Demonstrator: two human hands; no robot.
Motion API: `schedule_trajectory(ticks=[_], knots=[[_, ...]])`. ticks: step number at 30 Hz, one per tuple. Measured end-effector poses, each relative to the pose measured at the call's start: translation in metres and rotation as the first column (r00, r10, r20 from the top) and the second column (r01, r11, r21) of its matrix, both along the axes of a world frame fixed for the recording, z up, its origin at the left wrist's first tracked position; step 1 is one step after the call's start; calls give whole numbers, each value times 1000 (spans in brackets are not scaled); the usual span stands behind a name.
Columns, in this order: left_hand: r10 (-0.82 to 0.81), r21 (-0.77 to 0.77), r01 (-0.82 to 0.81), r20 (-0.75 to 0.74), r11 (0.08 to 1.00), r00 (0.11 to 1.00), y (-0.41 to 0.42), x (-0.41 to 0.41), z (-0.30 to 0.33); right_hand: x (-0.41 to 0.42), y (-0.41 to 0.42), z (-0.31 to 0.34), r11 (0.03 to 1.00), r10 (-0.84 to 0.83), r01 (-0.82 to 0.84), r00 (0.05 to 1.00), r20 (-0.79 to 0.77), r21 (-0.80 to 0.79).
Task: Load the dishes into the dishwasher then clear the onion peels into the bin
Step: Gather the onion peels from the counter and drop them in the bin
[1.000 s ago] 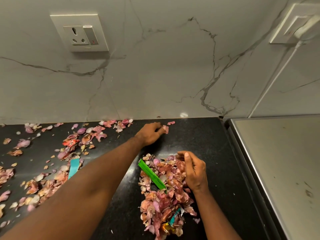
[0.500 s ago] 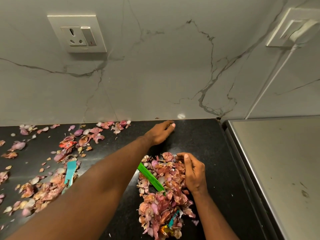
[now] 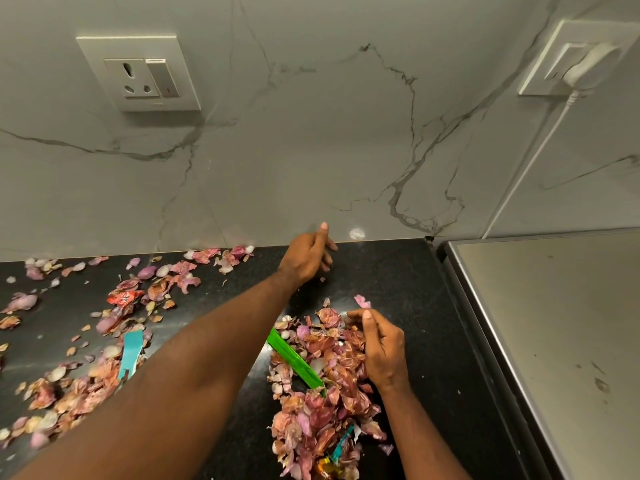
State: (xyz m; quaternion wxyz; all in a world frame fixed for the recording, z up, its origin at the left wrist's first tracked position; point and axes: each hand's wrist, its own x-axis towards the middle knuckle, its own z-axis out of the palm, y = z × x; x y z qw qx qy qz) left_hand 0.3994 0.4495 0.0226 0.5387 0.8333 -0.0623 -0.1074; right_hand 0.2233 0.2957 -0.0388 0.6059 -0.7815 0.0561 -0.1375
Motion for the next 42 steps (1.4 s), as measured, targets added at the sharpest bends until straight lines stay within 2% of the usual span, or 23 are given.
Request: schedule_trajectory(ticks=[2,3,6,7,10,13,15,17,18,20,22,23,25,27,29,30,32,33,35,37,38,40,42], knots=[[-44,78,42,20,996,999,1,-3,-4,-1,0,-1,1000,-5,5,1000,7,3],[-103,162,105,-21,981,994,0,-6,-5,-1,0,-2,1000,-8,8,1000,15,-2],[-320,374,374,-201,848,926,-2,-18,-10,1,-1,-4,1000,-19,19,999,45,-11],[-379,363,434,-216,825,900,-3,-22,-11,2,-2,-5,999,-31,32,998,62,-18],[-477,176,520,-236,836,847,-3,-35,-11,5,-4,-9,992,-99,104,992,78,-67],[-464,21,485,-256,874,848,0,-43,-7,6,-2,-10,973,-185,188,982,31,-137],[-354,-34,353,-163,935,921,5,-45,-6,6,1,-10,958,-223,215,975,-24,-191],[-226,-29,224,-57,974,973,15,-43,-8,7,6,-11,939,-187,145,976,-109,-312],[-191,16,192,-16,981,981,22,-43,-7,9,8,-11,908,-147,77,979,-140,-411],[-228,206,222,1,953,974,38,-42,-13,11,11,-13,837,-67,-47,980,-187,-546],[-326,364,326,-64,873,943,57,-46,-21,9,9,-12,866,-24,-95,973,-230,-491],[-361,374,371,-99,850,927,67,-51,-25,6,7,-8,918,5,-95,974,-228,-385],[-384,261,410,-148,874,912,81,-63,-30,-1,4,-3,987,42,-65,987,-157,-144],[-335,34,348,-190,937,923,91,-75,-28,-3,1,-1,1000,-8,9,997,-83,11],[-181,-194,143,-194,970,964,106,-90,-31,-3,0,2,992,-105,107,994,-43,59],[-63,-309,5,-176,951,982,113,-98,-36,-2,-1,3,988,-146,148,988,-41,42],[180,-482,-230,-147,846,973,125,-109,-52,4,-3,5,985,-172,171,982,-82,-18],[251,-506,-283,-132,815,959,127,-112,-58,11,-4,7,988,-143,135,981,-129,-73],[276,-478,-269,-58,836,959,122,-116,-62,34,-5,7,963,-40,-39,958,-285,-266],[238,-406,-205,31,891,971,115,-116,-64,58,-7,7,842,-16,-224,899,-438,-491],[238,-392,-199,53,898,970,115,-116,-64,66,-6,8,777,-5,-301,875,-484,-552],[265,-409,-224,47,885,963,116,-116,-63,76,-2,11,725,99,-412,855,-509,-551],[293,-407,-251,43,878,955,118,-117,-60,72,4,14,758,261,-488,835,-484,-433]])
